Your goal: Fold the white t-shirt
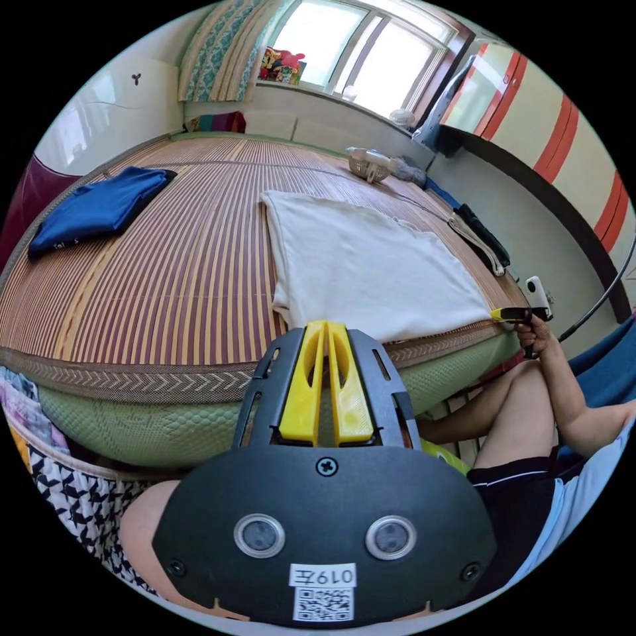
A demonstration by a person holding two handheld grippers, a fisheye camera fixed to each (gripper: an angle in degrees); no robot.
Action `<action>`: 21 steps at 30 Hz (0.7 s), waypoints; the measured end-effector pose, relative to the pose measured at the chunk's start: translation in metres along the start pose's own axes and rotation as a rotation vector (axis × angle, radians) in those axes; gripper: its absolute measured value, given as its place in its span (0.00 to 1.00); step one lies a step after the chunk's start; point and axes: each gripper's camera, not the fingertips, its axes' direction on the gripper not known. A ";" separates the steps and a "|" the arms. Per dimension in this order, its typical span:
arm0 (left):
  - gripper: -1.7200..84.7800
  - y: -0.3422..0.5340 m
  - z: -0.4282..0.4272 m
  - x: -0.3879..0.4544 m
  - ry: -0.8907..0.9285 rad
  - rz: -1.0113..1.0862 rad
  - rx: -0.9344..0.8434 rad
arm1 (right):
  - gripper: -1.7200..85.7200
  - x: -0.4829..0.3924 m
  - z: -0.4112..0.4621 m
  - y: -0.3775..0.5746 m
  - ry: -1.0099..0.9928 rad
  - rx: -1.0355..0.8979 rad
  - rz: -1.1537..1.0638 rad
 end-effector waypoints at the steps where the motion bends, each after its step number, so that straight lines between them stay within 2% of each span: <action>1: 0.03 0.003 -0.002 -0.001 -0.004 0.005 0.014 | 0.02 -0.007 0.006 0.004 0.023 -0.004 -0.016; 9: 0.03 0.024 0.018 -0.025 0.008 -0.036 -0.027 | 0.02 -0.015 0.055 0.031 0.028 -0.016 0.012; 12: 0.03 0.033 0.020 -0.029 0.018 -0.035 -0.011 | 0.05 -0.024 0.077 0.039 0.040 -0.010 0.020; 16: 0.03 0.045 0.021 -0.028 0.014 -0.012 0.064 | 0.08 -0.046 0.099 0.048 0.074 0.151 0.016; 21: 0.03 0.059 0.041 -0.029 -0.058 -0.019 0.072 | 0.03 -0.071 0.153 0.049 0.223 0.241 0.043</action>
